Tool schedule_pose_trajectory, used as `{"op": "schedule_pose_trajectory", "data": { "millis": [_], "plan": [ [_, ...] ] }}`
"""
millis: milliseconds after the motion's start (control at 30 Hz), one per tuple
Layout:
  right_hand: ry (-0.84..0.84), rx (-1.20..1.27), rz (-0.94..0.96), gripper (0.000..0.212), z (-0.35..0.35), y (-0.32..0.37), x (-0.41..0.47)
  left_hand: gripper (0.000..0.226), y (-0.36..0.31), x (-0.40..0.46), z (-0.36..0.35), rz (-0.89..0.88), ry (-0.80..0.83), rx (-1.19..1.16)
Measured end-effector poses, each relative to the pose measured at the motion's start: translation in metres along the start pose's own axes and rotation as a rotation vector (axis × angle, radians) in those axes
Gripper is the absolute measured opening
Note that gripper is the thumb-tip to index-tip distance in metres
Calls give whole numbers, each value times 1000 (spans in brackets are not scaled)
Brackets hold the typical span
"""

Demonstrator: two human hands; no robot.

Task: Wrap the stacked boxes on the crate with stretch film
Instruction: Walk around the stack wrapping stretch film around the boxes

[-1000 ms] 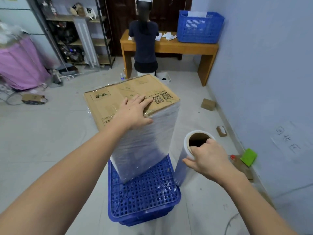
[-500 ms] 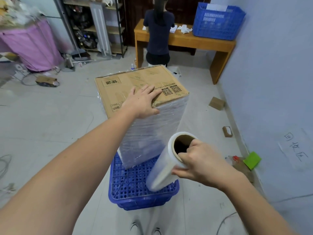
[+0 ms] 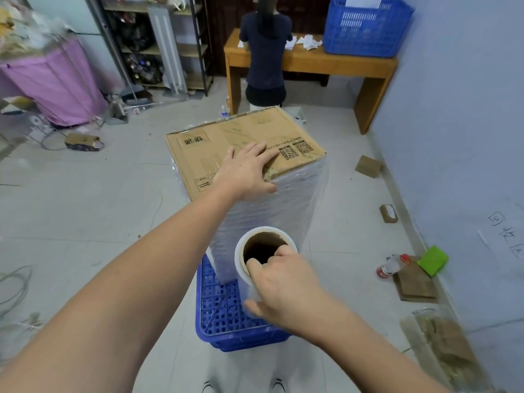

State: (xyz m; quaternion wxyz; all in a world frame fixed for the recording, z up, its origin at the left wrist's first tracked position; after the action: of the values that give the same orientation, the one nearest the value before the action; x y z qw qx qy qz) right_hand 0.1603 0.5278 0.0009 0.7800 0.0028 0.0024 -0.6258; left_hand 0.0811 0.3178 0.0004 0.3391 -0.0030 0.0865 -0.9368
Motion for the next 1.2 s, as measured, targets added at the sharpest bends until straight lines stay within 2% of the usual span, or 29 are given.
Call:
{"op": "schedule_pose_trajectory", "data": {
  "millis": [67, 133, 233, 300, 333, 433, 533, 600, 667, 867, 1033, 1200],
  "plan": [
    [5, 19, -110, 54, -4, 5, 9, 98, -1, -2, 0, -16, -1, -21],
    [-6, -16, -173, 59, -7, 7, 19, 93, -1, -2, 0, -37, -8, -67],
    [-23, -31, -222, 53, -7, 7, 30, 63, 6, -4, 13, -91, -49, -280],
    [13, -14, -244, 43, -9, 9, 38, 51, 11, -10, 23, -172, 15, -428],
    [34, -9, -284, 40, -9, 11, 41, 51, 12, -16, 27, -231, 74, -419],
    [42, -15, -433, 29, 0, 17, 47, 68, 28, -40, 26, -403, 238, -172],
    [15, 2, -635, 42, 12, 16, 47, 107, 54, -59, 13, -543, 353, -14],
    [12, -9, -744, 56, 14, 13, 48, 126, 63, -64, 4, -646, 324, 117],
    [36, -3, -795, 60, 6, 10, 52, 133, 65, -67, 1, -718, 256, 189],
    [-25, -162, -743, 58, 7, 10, 57, 116, 73, -71, 8, -781, 147, 50],
    [38, -144, -419, 45, 3, 42, 65, 117, 73, -64, 14, -761, 139, 22],
    [81, -32, -262, 40, 7, 70, 83, 116, 80, -66, 12, -738, 156, -11]
  ]
}}
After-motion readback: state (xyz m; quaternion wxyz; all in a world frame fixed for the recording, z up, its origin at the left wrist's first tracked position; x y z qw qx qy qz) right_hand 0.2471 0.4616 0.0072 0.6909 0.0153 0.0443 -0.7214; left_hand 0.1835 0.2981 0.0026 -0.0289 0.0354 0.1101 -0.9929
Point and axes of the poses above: each hand's wrist, its own x-axis towards the middle knuckle, its own z-axis out of the back of the hand, y = z × x, the point moved 10 cm from there along x, towards the middle knuckle, and after that the axes turned 4 degrees about y, right-handed, at the moved point
